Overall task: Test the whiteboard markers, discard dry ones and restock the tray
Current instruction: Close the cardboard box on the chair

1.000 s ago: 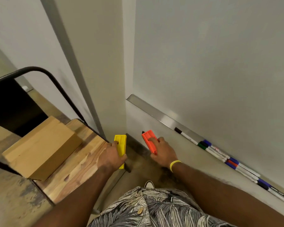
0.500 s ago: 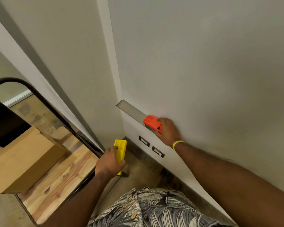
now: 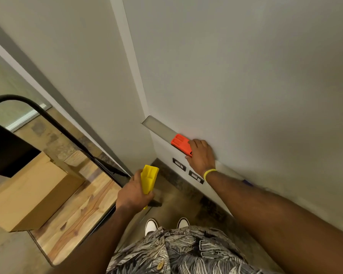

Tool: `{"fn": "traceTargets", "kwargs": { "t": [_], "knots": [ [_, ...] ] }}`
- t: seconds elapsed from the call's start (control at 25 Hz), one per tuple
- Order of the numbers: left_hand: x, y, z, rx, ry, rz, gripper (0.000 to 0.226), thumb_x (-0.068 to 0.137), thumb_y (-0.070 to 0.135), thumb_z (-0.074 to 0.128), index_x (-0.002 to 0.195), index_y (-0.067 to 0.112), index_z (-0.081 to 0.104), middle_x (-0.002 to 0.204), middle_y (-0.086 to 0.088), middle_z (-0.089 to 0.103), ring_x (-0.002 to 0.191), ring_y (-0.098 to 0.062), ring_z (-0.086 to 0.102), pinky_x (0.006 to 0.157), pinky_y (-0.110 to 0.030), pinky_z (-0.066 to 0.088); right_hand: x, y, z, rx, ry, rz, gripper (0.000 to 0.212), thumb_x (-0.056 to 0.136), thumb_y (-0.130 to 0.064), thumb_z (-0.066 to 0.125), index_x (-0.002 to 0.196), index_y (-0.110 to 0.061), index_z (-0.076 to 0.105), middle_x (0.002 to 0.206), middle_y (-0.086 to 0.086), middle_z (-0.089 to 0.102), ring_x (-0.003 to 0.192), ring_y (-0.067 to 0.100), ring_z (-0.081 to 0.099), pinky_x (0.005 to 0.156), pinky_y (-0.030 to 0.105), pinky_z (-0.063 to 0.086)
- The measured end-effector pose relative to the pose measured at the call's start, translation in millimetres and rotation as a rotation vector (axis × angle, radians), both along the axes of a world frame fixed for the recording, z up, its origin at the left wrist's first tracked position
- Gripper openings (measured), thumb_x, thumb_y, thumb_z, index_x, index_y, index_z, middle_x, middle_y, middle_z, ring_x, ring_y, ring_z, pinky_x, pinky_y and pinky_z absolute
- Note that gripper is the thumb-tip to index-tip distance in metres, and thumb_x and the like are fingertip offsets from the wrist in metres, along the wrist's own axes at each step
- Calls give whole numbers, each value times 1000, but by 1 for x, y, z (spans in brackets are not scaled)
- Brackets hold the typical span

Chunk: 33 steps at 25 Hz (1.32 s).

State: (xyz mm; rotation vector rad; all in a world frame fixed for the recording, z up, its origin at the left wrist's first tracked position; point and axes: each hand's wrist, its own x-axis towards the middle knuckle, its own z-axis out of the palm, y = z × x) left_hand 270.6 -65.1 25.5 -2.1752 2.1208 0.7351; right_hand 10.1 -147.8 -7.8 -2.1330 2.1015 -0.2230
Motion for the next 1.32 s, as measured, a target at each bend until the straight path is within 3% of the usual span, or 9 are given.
{"fn": "traceTargets", "kwargs": {
  "t": [0.08, 0.2, 0.28, 0.56, 0.72, 0.88, 1.12, 1.32],
  "knots": [
    [-2, -5, 0, 13, 2, -59, 92, 73, 53, 68, 145, 29, 18, 122, -6, 62, 97, -29, 65, 69, -34, 49, 6, 11, 2, -43, -108, 49, 54, 80, -32, 71, 129, -16, 54, 126, 9, 56, 116, 31, 51, 99, 43, 43],
    [-5, -21, 1, 51, -24, -223, 101, 70, 49, 72, 148, 30, 11, 123, -5, 62, 102, -27, 63, 76, -36, 51, 21, 45, 2, 83, -355, 335, 67, 80, -38, 70, 139, -16, 47, 140, 10, 48, 129, 27, 43, 110, 43, 35],
    [-10, -33, 3, 32, -49, -383, 104, 70, 47, 73, 150, 29, 10, 123, -8, 62, 105, -28, 61, 83, -38, 51, 30, 61, 1, 176, -331, 429, 78, 79, -43, 72, 145, -16, 41, 149, 10, 42, 138, 25, 36, 115, 40, 26],
    [-26, -72, 10, -75, 10, -680, 89, 79, 42, 68, 151, 31, 17, 133, 0, 58, 117, -24, 53, 99, -38, 39, 33, 63, 0, 208, -310, 269, 62, 87, -46, 65, 141, -23, 44, 139, 4, 52, 125, 24, 49, 104, 43, 44],
    [-11, -82, 4, -283, 230, -488, 81, 78, 28, 65, 150, 23, 27, 150, -5, 42, 138, -24, 38, 115, -45, 29, 35, 46, 16, 21, -391, 65, 58, 85, -43, 69, 135, -22, 50, 130, 4, 57, 116, 25, 55, 94, 41, 49],
    [12, -75, 0, -249, 150, -367, 81, 84, 29, 66, 152, 22, 23, 160, -3, 26, 146, -21, 25, 120, -47, 24, 44, 0, 25, -51, -360, -88, 55, 81, -38, 74, 129, -17, 55, 121, 8, 62, 109, 29, 58, 90, 40, 49],
    [47, -80, -10, -184, 86, -293, 77, 86, 35, 66, 151, 26, 25, 159, 1, 28, 147, -18, 24, 120, -43, 16, 71, -59, 30, -52, -79, -111, 42, 84, -40, 69, 118, -18, 57, 111, 6, 64, 105, 30, 51, 87, 41, 41],
    [68, -90, -16, -170, 60, -249, 78, 86, 34, 66, 151, 26, 24, 158, 2, 30, 146, -18, 26, 119, -45, 17, 89, -85, 15, -17, 39, -112, 37, 86, -44, 66, 113, -21, 58, 110, 1, 64, 106, 27, 51, 89, 40, 39]
  ]
}}
